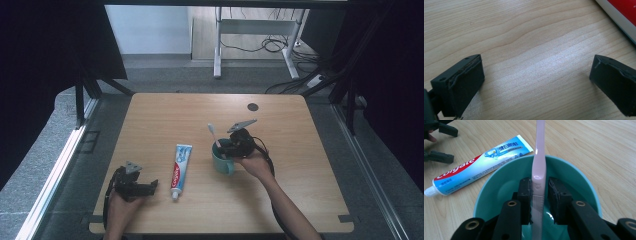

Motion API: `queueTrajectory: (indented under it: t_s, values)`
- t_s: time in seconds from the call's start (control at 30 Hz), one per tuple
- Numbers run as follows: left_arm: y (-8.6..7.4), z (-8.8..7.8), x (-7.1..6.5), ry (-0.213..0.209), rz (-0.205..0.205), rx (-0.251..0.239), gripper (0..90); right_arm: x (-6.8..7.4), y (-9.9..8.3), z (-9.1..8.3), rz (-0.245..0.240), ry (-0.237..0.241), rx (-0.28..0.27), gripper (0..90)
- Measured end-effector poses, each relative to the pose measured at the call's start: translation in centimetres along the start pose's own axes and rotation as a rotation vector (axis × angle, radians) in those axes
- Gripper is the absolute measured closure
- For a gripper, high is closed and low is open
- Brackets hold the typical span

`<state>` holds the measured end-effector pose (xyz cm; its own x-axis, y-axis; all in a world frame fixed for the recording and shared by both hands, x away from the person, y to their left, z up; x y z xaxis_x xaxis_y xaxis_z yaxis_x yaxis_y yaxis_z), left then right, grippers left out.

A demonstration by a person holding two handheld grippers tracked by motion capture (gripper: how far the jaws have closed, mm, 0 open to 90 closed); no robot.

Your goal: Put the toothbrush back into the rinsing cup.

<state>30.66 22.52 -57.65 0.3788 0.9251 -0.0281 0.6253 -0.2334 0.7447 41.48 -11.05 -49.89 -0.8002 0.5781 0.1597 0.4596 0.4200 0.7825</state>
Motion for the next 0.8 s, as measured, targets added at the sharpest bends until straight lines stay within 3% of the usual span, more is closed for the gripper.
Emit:
queueTrajectory:
  t_s: [0.47,0.8]
  values:
    - [0.00,0.01,-0.01,0.000,-0.002,-0.002,0.0,0.30,0.42,-0.50,-0.018,-0.003,-0.010,56.9]
    - [0.00,0.01,-0.01,0.000,-0.002,-0.002,0.0,0.82,0.81,-0.88,-0.066,-0.013,-0.006,45.1]
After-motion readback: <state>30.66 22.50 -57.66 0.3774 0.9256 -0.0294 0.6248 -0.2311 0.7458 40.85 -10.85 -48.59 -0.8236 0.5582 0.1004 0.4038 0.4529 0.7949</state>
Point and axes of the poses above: each handheld gripper's, and its own axes: z roughly forward along the jaws, y roughly out of its top, x roughly to its left, the point moved 4 cm from there along z, roughly forward along the jaws, and after that the axes turned 7 degrees about -x, right-handed, at the moved point
